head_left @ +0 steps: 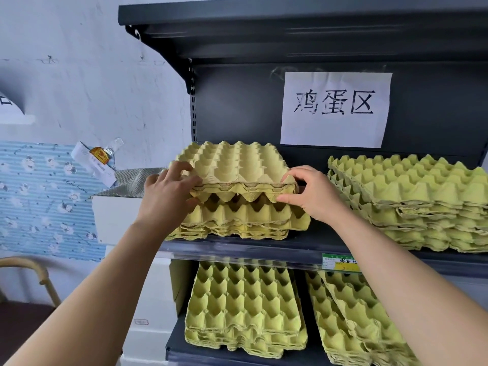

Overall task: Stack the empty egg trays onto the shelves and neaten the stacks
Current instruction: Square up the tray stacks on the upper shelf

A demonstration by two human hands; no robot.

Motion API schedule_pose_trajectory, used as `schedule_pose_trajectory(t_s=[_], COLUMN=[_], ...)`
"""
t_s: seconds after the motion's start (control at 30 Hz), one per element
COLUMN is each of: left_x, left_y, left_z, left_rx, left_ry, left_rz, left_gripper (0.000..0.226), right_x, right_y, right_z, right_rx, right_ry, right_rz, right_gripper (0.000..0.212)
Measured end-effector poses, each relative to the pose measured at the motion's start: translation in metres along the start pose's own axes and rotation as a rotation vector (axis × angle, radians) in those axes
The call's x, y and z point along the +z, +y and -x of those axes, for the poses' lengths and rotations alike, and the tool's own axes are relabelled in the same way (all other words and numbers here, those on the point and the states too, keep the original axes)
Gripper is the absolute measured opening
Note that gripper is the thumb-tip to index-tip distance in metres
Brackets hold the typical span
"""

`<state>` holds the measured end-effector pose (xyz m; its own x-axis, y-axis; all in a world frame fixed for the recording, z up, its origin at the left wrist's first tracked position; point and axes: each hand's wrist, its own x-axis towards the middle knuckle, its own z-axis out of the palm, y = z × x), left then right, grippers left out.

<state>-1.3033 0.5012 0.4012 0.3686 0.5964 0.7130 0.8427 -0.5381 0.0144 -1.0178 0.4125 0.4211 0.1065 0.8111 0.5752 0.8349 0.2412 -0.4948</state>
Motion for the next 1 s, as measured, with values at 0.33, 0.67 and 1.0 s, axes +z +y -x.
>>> schedule_pose_trajectory(t_s=[0.33, 0.67, 1.0], left_x=[0.016, 0.017, 0.018], left_y=[-0.015, -0.028, -0.023], left_z=[-0.014, -0.015, -0.013], left_rx=[0.037, 0.088, 0.162], left_ry=[-0.145, -0.119, -0.018], left_rz=[0.046, 0.093, 0.176], left_gripper=[0.039, 0.036, 0.039], right_x=[0.019, 0.025, 0.013], right_y=[-0.006, -0.010, -0.003], right_z=[-0.008, -0.009, 0.001], right_rx=[0.114, 0.152, 0.185], right_ry=[0.025, 0.056, 0.076], right_rz=[0.025, -0.001, -0.058], right_gripper=[0.031, 0.033, 0.036])
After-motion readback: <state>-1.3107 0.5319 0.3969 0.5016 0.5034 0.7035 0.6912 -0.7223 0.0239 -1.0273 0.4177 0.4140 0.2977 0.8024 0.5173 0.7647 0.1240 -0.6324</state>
